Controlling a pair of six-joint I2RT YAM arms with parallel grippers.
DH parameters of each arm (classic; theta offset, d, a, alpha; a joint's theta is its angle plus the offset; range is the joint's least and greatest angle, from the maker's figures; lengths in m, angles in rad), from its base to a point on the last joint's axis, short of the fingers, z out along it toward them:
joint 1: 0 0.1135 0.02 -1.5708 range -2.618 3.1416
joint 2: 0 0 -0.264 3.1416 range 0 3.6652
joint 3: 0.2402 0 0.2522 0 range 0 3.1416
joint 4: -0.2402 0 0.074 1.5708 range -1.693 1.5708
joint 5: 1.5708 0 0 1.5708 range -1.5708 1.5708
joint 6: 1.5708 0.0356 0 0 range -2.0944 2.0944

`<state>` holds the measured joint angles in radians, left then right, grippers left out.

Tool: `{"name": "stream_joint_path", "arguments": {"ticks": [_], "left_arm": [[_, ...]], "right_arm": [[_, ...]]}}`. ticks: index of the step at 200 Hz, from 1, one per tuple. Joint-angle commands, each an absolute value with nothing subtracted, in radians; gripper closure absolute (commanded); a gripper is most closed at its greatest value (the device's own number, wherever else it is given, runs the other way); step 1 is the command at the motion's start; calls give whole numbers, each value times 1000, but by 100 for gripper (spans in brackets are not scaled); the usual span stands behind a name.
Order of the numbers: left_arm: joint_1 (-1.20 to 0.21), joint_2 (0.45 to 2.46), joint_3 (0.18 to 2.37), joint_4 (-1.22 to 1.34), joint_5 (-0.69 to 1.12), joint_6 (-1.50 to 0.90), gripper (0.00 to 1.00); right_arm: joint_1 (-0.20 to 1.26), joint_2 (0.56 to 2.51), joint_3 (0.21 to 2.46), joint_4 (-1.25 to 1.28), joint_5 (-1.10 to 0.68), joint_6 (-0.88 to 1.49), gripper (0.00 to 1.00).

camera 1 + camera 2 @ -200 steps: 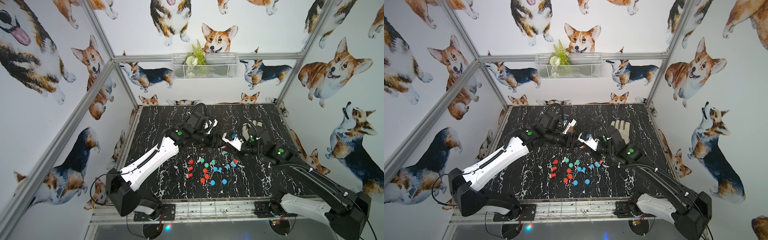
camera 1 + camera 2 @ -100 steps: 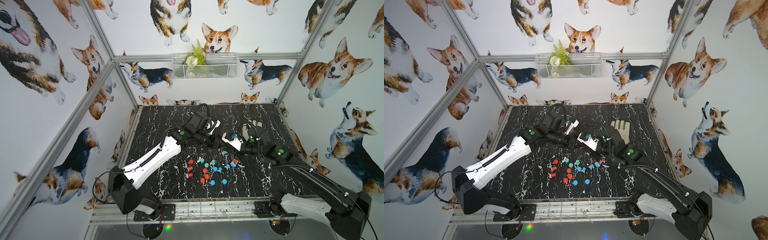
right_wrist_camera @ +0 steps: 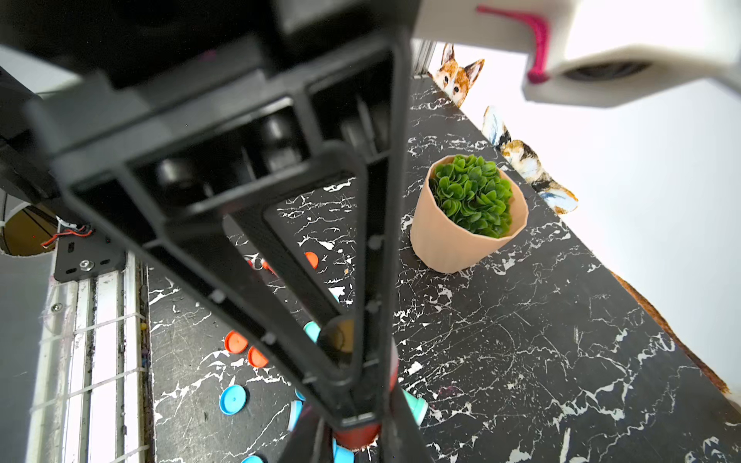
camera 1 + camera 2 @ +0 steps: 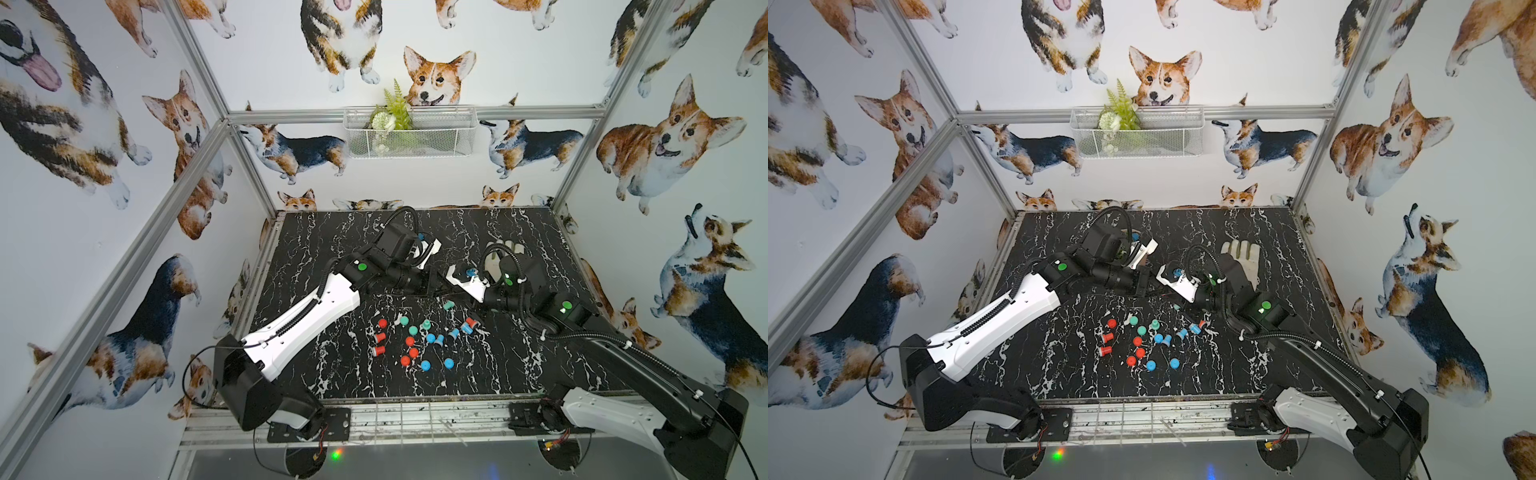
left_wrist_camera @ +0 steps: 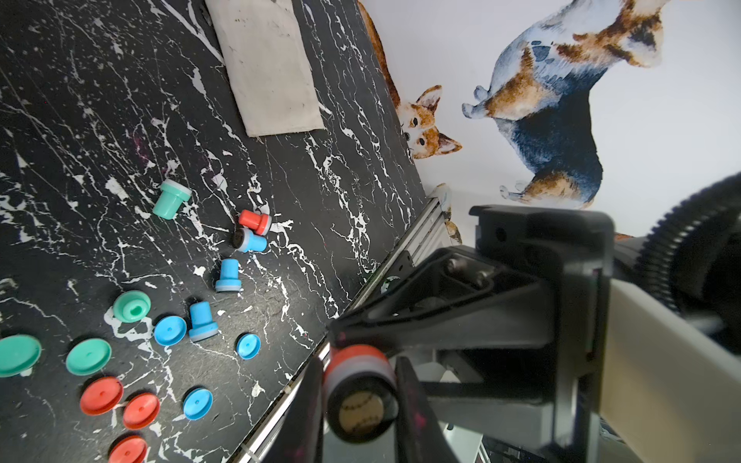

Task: Close the stamp cap
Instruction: Pick up the stamp from the center of the board.

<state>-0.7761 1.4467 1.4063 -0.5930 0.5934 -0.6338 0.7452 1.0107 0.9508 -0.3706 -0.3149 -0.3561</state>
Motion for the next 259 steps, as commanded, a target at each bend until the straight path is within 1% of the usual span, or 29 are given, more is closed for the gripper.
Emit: {"name": "stream_joint_path", "arguments": {"ticks": [1,16,53,94,122,164,206,259], "left_arm": [[-749,1423,1403,-528,640,-688,87],[-717,1399,1383,-456,683,-739,87],[-647,1351,1365,-279,798,-879,88],[-621,1323,1371,-62,912,-1041,88],[-621,1310,1373,45,954,-1115,89],[-621,1294,1374,149,984,-1182,89],[-621,1295,1362,298,1024,-1282,89],[-623,1295,1362,346,1047,-1311,90]], "right_arm": [[746,972,935,-274,-306,-352,68],[746,934,917,-227,-299,-341,62],[746,852,878,-22,-271,-273,55],[746,842,902,185,-320,-197,55],[746,866,944,267,-373,-157,55],[746,893,993,321,-436,-130,57],[746,913,1017,349,-481,-114,61],[746,939,1038,382,-511,-91,66]]}}
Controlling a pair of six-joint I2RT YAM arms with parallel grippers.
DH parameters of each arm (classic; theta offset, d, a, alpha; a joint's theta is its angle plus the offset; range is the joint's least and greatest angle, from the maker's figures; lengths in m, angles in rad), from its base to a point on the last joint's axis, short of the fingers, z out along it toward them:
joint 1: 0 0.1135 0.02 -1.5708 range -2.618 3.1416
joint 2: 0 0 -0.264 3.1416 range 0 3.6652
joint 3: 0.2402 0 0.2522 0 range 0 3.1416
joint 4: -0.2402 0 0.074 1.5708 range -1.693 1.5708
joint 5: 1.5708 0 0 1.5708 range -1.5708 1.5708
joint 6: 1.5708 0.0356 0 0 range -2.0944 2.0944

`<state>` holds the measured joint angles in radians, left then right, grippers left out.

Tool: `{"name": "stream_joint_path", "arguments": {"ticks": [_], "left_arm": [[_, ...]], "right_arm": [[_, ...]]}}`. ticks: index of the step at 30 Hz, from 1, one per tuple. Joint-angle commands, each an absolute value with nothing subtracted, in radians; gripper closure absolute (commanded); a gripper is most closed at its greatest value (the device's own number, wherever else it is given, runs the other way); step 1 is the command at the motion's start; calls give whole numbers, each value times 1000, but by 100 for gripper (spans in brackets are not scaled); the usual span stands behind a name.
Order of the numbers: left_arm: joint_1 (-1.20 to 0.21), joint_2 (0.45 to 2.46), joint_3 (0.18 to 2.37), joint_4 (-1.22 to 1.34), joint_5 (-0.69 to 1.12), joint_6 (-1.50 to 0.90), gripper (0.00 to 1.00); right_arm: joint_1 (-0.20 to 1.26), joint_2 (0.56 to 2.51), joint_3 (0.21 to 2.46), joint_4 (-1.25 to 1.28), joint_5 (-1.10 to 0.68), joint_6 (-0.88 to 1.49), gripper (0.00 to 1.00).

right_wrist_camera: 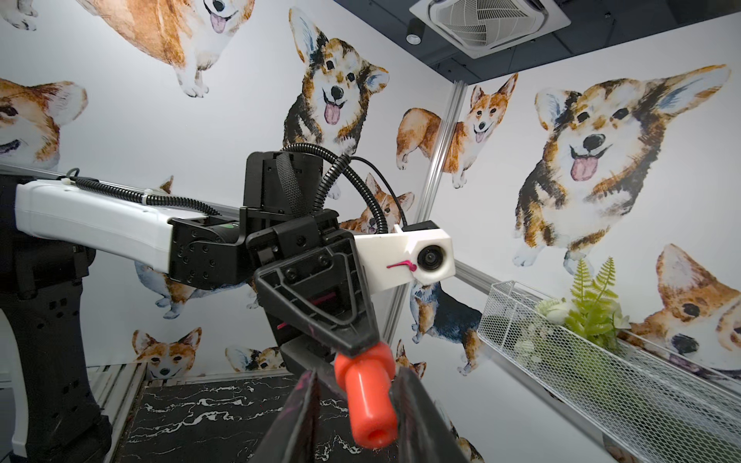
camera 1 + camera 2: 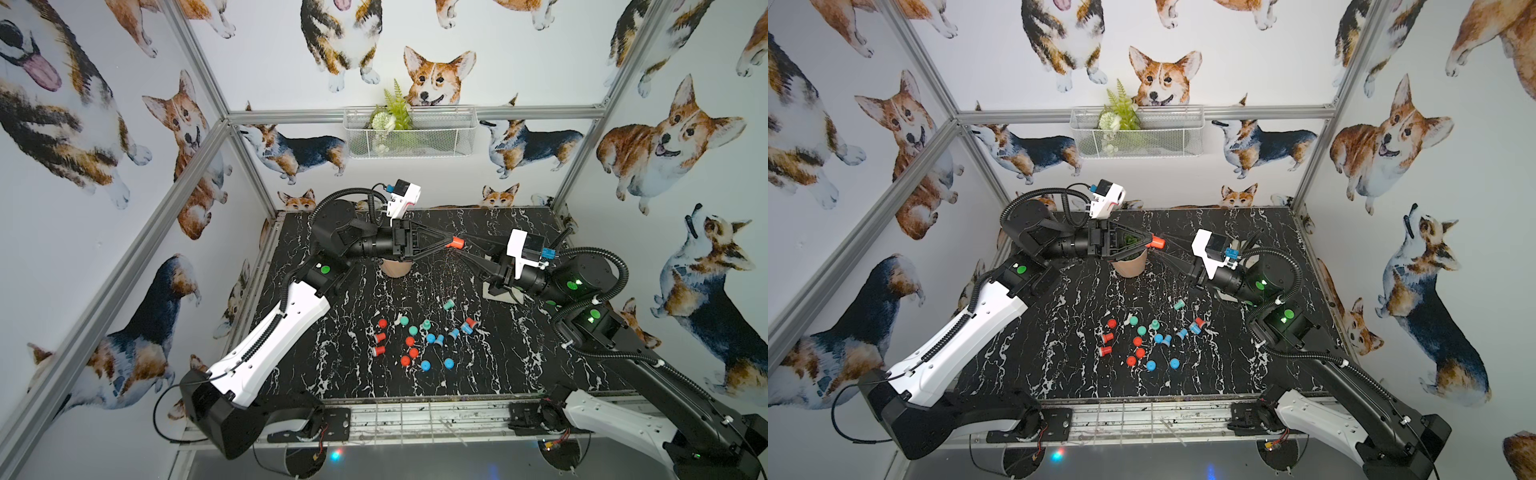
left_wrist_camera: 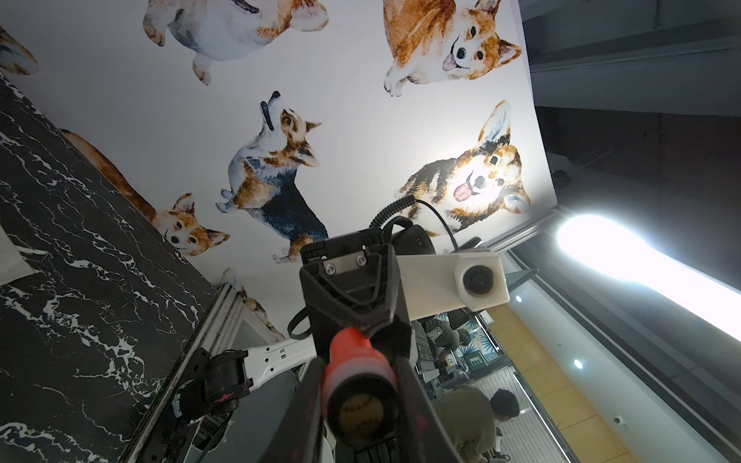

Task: Close the stamp cap
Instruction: Pick up the stamp from the center of the board.

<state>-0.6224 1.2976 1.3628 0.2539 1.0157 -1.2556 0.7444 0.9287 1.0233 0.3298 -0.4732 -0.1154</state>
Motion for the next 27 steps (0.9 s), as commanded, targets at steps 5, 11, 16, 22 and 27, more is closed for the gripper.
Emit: {"name": "stream_joint_path", "arguments": {"ticks": [5,11,16,22,27], "left_arm": [[-624,1300,1358,403,1056,-1348,90],[-630,1302,1354,417,1059,-1357,90],[-630,1301,1355,419,1062,-1357,91],[-631,1302,1345,418,1062,-1357,92],[-631,1302,1347,417,1062,-1357,92]], "right_arm": [[746,949,1045,386,-506,-93,66],[746,962,1052,381,-494,-86,68],[746,966,1057,387,-498,-79,72],[746,969,1066,399,-512,-66,72],[746,972,1072,393,-514,-66,74]]}}
